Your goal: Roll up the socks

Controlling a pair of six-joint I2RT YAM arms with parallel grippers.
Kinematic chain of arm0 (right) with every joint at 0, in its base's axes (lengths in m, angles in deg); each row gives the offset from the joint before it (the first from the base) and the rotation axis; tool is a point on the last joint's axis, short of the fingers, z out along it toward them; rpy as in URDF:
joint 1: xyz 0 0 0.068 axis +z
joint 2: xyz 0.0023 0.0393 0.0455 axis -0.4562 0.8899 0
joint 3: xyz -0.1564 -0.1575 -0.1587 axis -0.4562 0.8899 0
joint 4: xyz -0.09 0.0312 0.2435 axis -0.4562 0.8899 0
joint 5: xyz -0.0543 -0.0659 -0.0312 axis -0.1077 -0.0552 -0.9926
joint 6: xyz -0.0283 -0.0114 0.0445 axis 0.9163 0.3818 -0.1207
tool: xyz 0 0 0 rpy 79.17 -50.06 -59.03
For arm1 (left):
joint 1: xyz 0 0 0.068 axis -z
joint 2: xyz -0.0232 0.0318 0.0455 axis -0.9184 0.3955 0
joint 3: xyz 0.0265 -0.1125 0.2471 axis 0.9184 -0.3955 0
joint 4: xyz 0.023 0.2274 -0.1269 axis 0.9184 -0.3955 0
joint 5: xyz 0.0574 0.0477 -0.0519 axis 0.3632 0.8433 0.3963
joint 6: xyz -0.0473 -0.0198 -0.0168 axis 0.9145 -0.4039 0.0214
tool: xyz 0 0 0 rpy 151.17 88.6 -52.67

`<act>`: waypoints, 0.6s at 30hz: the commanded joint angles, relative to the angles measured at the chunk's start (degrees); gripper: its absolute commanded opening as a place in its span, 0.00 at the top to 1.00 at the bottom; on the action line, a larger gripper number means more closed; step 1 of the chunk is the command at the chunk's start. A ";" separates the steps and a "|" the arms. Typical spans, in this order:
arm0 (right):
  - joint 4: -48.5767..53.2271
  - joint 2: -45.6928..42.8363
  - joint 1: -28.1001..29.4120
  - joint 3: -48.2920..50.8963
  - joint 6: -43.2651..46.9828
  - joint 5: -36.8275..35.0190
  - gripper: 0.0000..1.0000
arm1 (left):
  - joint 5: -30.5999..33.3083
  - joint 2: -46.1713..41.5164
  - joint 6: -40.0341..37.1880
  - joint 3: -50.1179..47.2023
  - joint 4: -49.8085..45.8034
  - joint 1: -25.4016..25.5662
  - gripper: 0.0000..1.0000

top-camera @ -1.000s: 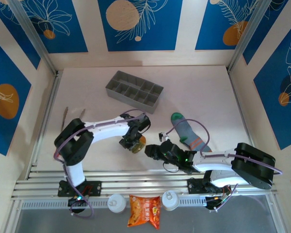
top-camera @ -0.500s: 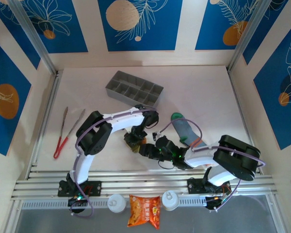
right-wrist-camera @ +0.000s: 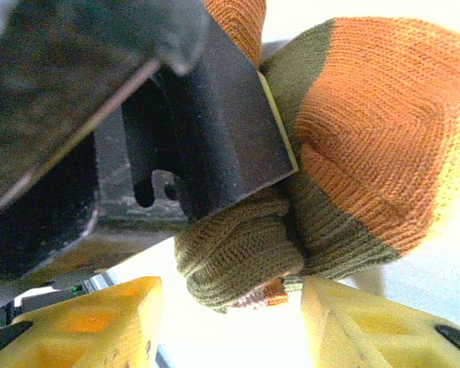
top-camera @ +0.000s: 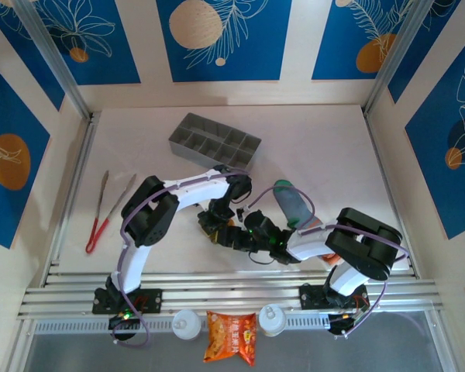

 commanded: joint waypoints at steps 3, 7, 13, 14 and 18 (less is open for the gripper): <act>-2.02 3.35 -2.41 -2.49 1.19 1.53 0.51 | -7.11 8.12 -2.54 -4.34 14.81 0.58 1.00; -3.69 6.50 -4.22 -4.33 0.92 3.97 0.53 | -8.35 7.36 -3.93 -5.10 15.91 0.50 1.00; -6.47 9.50 -5.20 -3.84 -2.12 3.92 0.79 | -10.83 5.52 -4.07 -7.66 18.79 0.21 1.00; -6.06 9.55 -5.28 -3.74 -2.83 3.49 0.86 | -11.19 5.15 -3.98 -8.09 19.30 0.12 1.00; 3.54 8.51 -6.07 -4.19 -7.24 1.90 1.00 | -10.73 2.42 -3.30 -10.21 20.03 -0.22 1.00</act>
